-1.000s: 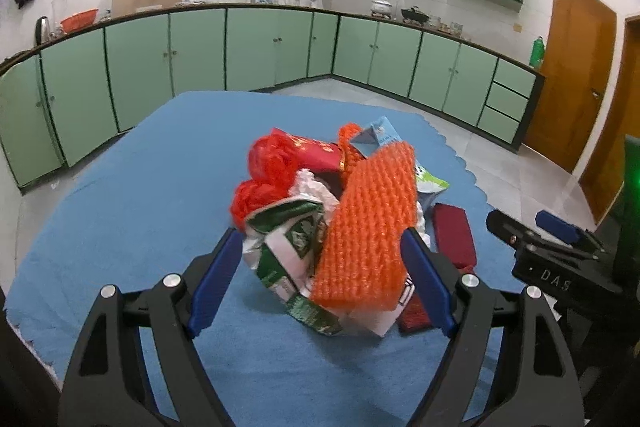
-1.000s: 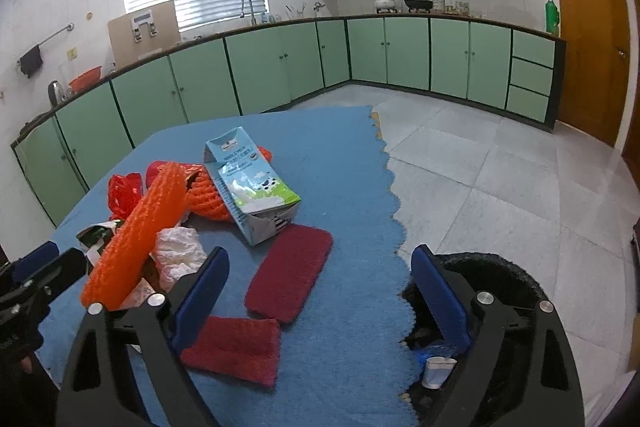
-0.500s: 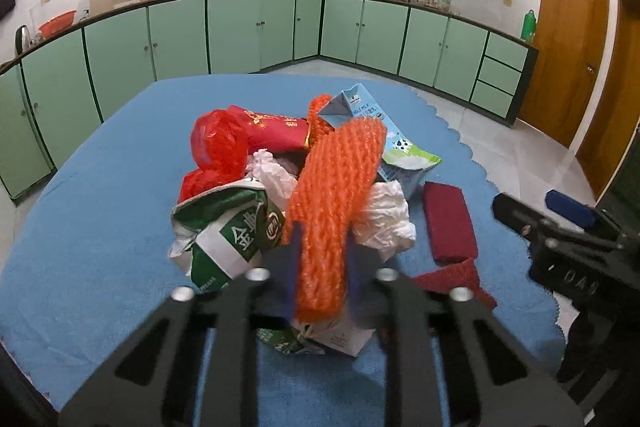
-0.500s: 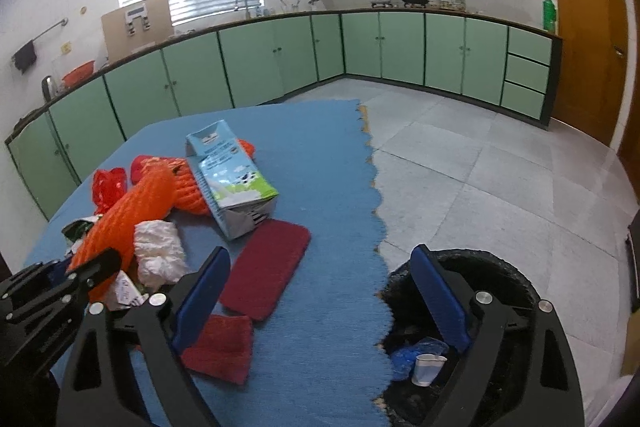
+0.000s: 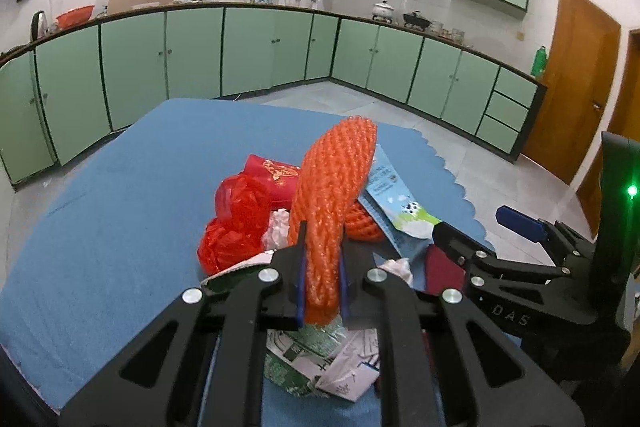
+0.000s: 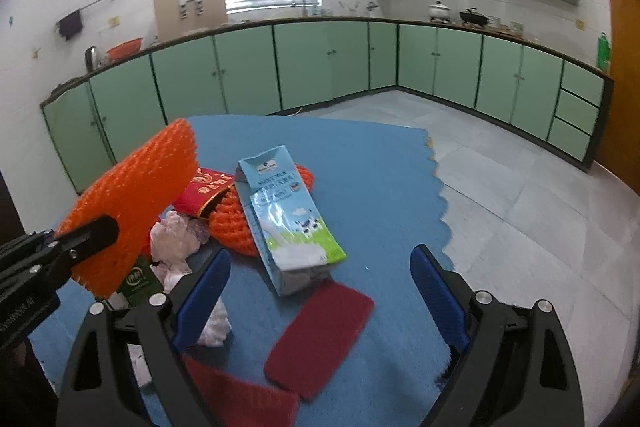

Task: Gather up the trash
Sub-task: 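Grasp the orange foam net with the left gripper while the right grasps the milk carton, then carry the orange net and milk carton over the trash bin with both grippers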

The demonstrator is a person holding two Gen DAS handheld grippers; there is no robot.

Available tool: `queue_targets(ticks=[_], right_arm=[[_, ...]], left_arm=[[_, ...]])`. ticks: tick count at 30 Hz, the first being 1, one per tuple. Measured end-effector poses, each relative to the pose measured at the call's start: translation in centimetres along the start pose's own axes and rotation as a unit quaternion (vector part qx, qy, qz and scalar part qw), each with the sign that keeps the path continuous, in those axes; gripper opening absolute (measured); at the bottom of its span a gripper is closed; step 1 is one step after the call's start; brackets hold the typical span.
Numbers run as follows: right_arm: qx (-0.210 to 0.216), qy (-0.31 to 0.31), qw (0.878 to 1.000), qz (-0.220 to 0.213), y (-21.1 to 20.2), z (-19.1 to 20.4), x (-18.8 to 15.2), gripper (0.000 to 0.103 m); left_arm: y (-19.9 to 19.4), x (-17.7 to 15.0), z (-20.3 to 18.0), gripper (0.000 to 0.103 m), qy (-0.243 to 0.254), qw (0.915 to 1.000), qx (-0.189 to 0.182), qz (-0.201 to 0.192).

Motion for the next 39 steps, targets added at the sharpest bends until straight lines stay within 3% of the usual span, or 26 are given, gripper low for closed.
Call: queue_targets(ticks=[13,20,39], right_arm=[[0.034,0.010,0.997,0.073,4.7,-0.4,-0.6,0.085],[0.066,0.010,0.992,0.109,5.5,0.0,-1.4,0.053],[0.080,0.019,0.996,0.036,-0.9,0.2,2.0,0.048]], left_arm=[[2.2,0.6,-0.1,0.011,-0.007,0.9997,0.018,0.017],[1.8,0.8,-0.5,0.011,-0.004,0.9998,0.016,0.011],[-1.2,3.0,-1.6,0.011,0.006,0.9995,0.002,-0.030]])
Point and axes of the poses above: each gripper's, at about its wrist camera, not at the fingertips, and y roughly the way its jaws point, z to its left, x to its top, the point moved 8 cm from there along y, roughly the way its jaws point, and after that the axes turned 10 degrees about y, right-handed, at the moved point
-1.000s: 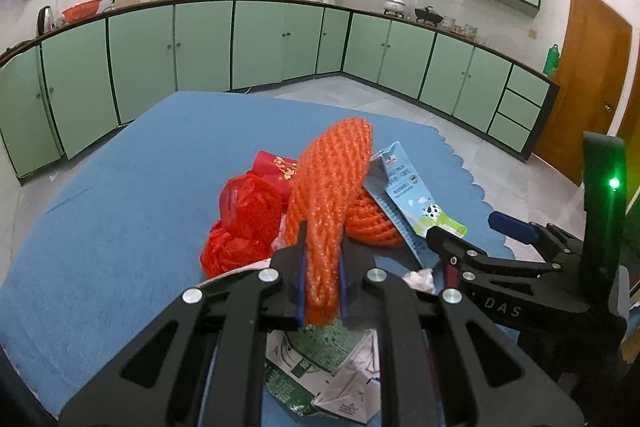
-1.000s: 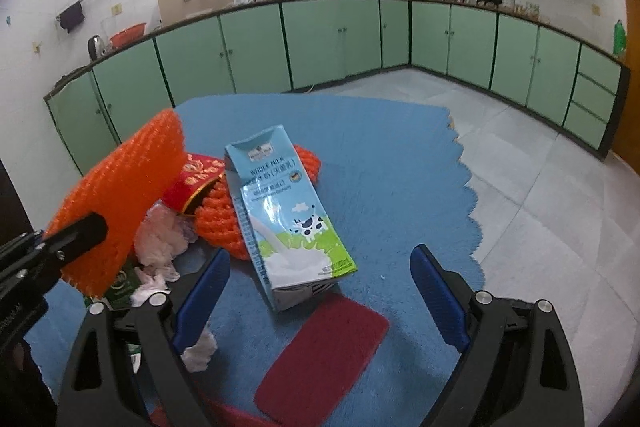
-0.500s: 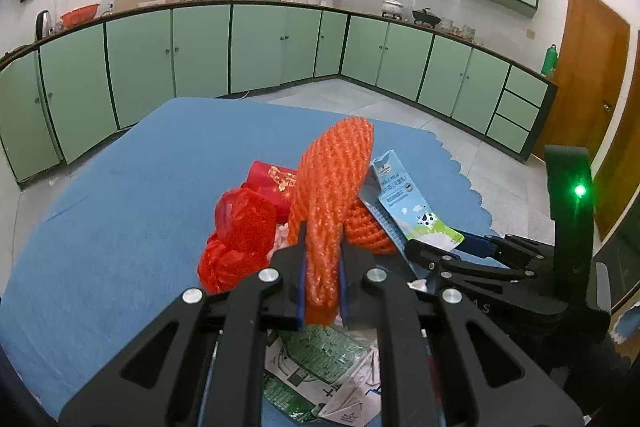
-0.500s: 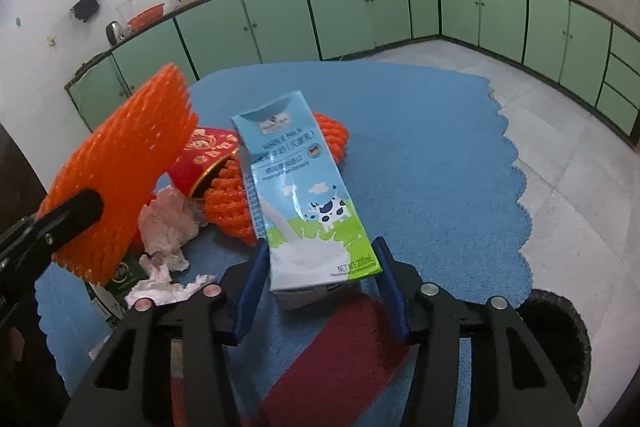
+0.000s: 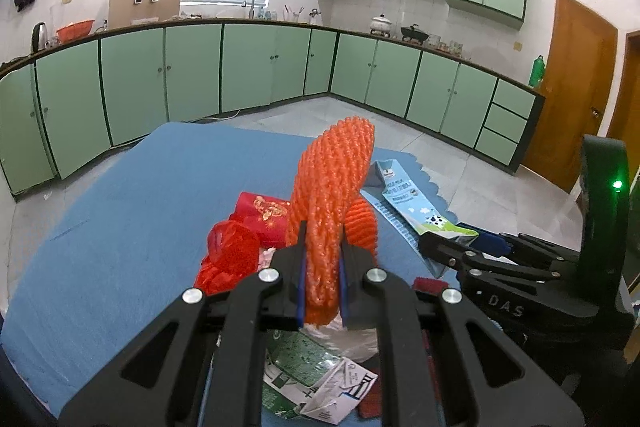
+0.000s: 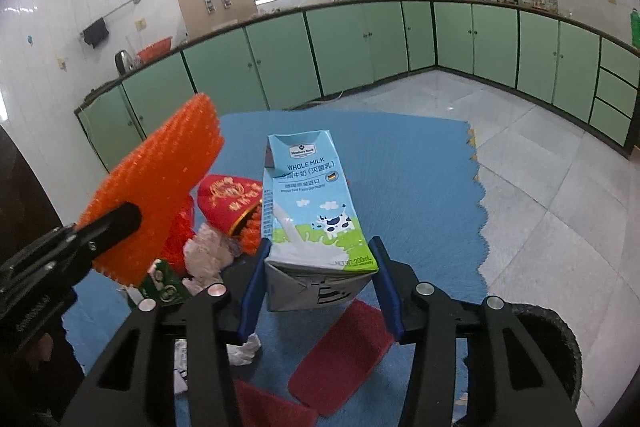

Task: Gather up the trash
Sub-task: 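Carry the orange net and milk carton over the trash bin with both grippers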

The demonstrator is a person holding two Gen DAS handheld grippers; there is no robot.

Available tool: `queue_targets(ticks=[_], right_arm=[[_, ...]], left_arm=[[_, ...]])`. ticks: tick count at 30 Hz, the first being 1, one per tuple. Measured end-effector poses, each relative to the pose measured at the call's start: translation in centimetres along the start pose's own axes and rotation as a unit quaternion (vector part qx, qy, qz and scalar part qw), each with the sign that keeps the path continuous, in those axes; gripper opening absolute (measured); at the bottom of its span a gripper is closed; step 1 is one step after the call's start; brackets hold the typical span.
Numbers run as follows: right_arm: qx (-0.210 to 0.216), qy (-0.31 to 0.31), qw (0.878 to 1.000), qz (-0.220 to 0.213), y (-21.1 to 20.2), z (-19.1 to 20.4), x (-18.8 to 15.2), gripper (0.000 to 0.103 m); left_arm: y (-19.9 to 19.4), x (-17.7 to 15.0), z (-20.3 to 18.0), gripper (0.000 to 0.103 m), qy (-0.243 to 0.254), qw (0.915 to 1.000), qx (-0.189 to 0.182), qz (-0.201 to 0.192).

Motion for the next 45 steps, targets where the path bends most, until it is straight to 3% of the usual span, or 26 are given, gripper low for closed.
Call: queue_targets(ticks=[17,35,45], right_arm=[[-0.022,0.022,0.997,-0.068,-8.1,-2.6,2.8,0.048],[-0.126,0.084,0.984,-0.098,-16.4,-13.9,0.0,0.048],[-0.171,0.117,0.974,-0.093,-18.5,-19.6,-2.8,0.048]], left_arm=[[-1.9,2.0,-4.7,0.010,0.024,0.9979,-0.053,-0.028],[-0.8,0.6,-18.4,0.010,0.083,0.9823,-0.167,-0.016],[1.5,-2.3,-24.0,0.010,0.111,0.9746,-0.194,0.018]])
Point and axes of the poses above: each gripper's, at about its wrist camera, not at the fingertips, and y roughly the way its jaws point, z to its left, x to its top, the point moved 8 cm from there along y, roughly the way its jaws point, and after that the axes turned 10 degrees about y, right-handed, at the moved point
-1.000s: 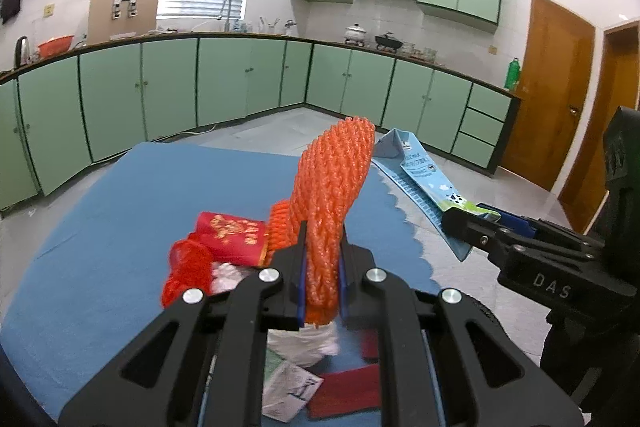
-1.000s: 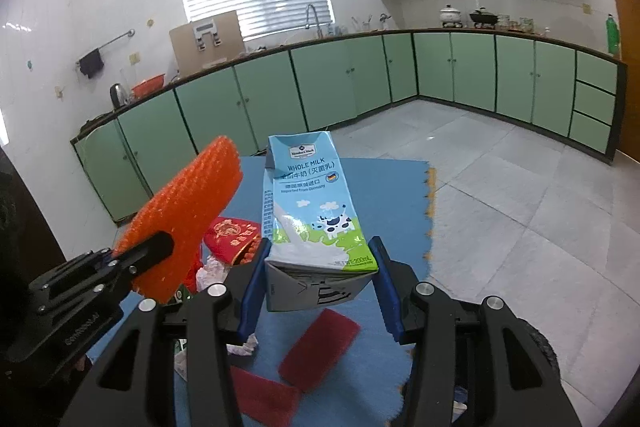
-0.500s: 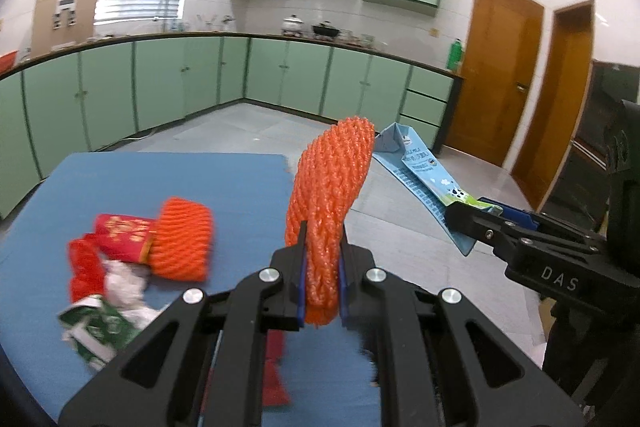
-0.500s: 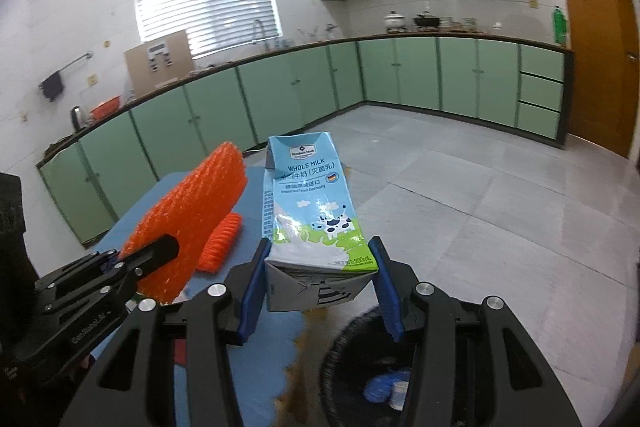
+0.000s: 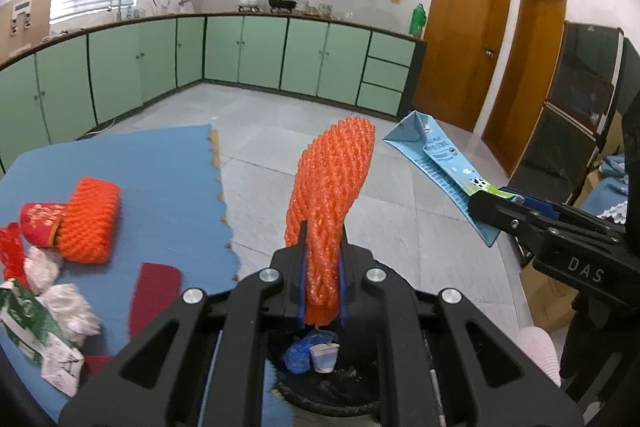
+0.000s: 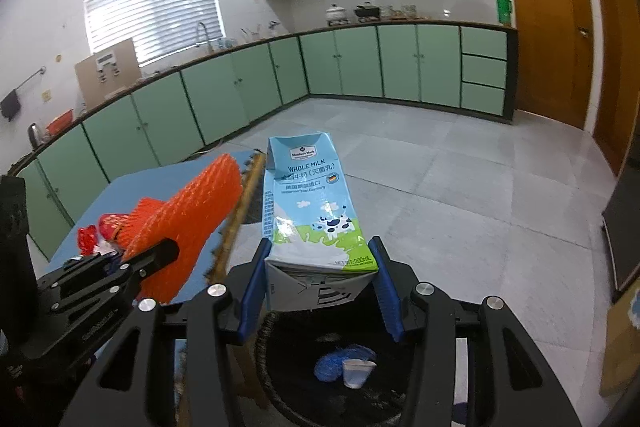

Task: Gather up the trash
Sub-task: 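Carry the orange net and milk carton over the trash bin with both grippers, then open both grippers to drop the net and carton into the bin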

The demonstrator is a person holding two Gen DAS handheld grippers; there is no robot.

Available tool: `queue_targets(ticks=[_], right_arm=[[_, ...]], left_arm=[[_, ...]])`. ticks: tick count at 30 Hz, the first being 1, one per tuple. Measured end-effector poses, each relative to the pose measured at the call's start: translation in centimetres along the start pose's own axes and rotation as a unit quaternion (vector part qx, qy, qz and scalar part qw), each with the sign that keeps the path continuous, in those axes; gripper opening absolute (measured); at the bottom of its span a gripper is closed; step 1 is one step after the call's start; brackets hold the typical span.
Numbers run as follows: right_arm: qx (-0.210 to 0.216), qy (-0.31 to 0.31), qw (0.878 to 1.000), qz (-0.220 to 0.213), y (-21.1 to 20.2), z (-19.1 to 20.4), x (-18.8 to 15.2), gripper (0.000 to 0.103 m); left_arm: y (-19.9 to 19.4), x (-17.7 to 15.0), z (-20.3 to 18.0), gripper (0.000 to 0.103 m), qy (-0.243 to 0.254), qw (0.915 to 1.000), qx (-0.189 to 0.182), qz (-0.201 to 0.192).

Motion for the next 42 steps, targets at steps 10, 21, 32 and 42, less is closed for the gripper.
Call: queue_targets(ticks=[10,21,32,42], right_arm=[[-0.020,0.021,0.999,0.022,2.4,-3.5,-1.9,0.048],[-0.020,0.053,0.997,0.060,6.3,-6.6,-3.4,0.051],[-0.032,0.056,0.998,0.017,3.6,-6.3,-1.2,0.080],[-0.014,0.027,0.999,-0.015,1.1,-1.2,-0.3,0.097]], left_arm=[[4.3,-1.4,-2.3,0.010,0.015,0.9990,-0.019,0.037],[8.8,-3.3,-3.0,0.055,0.017,0.9952,-0.037,0.089],[7.1,-2.5,-2.0,0.069,0.000,0.9961,-0.042,0.077],[-0.5,0.1,3.4,0.085,-0.011,0.9992,0.038,0.006]])
Point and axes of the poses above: each gripper's, at about its wrist camera, not at the fingertips, and y roughly the way its jaws point, z to its left, x to its top, the point moved 8 cm from there along y, roughly the way its jaws point, and after that the axes turned 10 degrees about y, right-handed, at the moved point
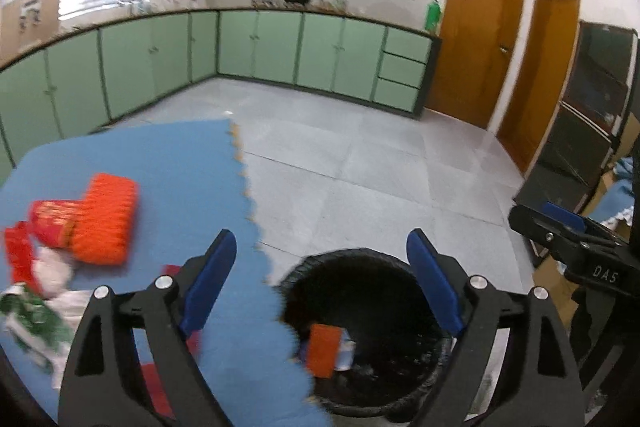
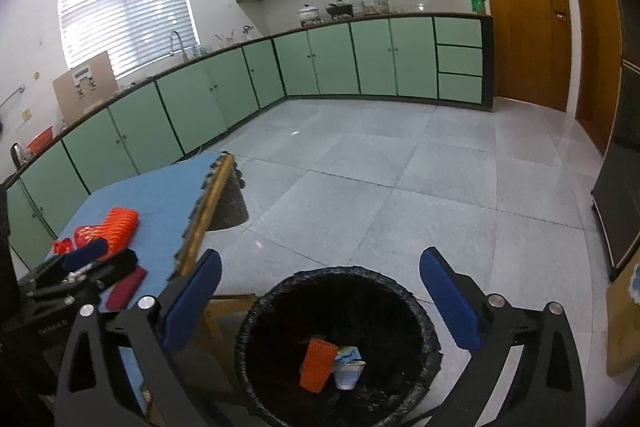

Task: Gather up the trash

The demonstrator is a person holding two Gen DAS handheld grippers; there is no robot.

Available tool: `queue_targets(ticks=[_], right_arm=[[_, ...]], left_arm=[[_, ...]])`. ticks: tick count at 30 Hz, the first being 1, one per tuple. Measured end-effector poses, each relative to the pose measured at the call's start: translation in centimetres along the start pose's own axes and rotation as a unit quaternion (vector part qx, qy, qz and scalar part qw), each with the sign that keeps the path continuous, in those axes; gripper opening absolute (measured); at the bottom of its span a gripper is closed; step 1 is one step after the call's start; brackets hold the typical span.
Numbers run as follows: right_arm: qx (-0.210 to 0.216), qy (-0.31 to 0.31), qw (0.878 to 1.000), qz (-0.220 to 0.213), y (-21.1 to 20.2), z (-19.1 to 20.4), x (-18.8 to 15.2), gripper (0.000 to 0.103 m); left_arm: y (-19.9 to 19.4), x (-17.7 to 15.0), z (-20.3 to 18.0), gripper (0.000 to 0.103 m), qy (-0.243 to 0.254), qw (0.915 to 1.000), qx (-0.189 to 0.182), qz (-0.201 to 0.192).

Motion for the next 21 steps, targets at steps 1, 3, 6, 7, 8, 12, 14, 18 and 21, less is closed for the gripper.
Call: queue_targets(ticks=[1,3,6,7,8,12,14,18,21], right_arm=[[0.003,-0.001,1.000,-0.001,-0.1,0.4,-0.1,0.097],[0.012,-0.001,1.000,-0.001,-0.1,1.5,-0.3,0.097],[0.030,-0.007,1.000,0.000,0.1,3.8,-0.9,0.097],[0.035,-0.009,0.999,0.000,0.1,4.3,-1.1,0.097],[0.041,-0.013,0.999,0.001,0.2,5.1,-1.4,0.097],[0.059,-0.035,0.998,-0.003,0.5,8.3,-2.6,0.097],[0.070,-0.039,0.997,-0.001,0.7,9.7,-3.2,0.097],[0.086,-0.054,0.995,0.006,1.3,12.3,-4.6,0.097],[0.097,-0.061,0.993,0.014,1.5,13.8,-5.7,0.097]], left_arm=[[-0.5,0.0,0.5,0.085,-0.003,1.0000,0.006,-0.001],[-1.6,-0.2,2.1,0.085,-0.010,0.9997,0.023,-0.003],[-3.3,-0.9,4.2,0.085,-0.015,0.9982,0.057,-0.007],[-3.8,-1.2,4.8,0.085,-0.016,0.9977,0.066,-0.007],[-4.3,-1.5,5.5,0.085,-0.016,0.9973,0.071,-0.008],[-6.2,-3.2,8.0,0.085,-0.028,0.9936,0.109,-0.004],[-6.9,-4.1,9.2,0.085,-0.035,0.9914,0.126,-0.001],[-8.1,-6.1,11.5,0.085,-0.052,0.9865,0.155,0.012],[-8.5,-7.9,13.2,0.085,-0.068,0.9825,0.171,0.026]])
Point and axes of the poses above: each gripper's, at about its wrist camera, not at the fingertips, and y roughly the way its jaws point, z to its left, x to its top, the point moved 8 cm from there along y, roughly the way its jaws point, and after that the axes turned 10 degrees about y, right-handed, at the moved point
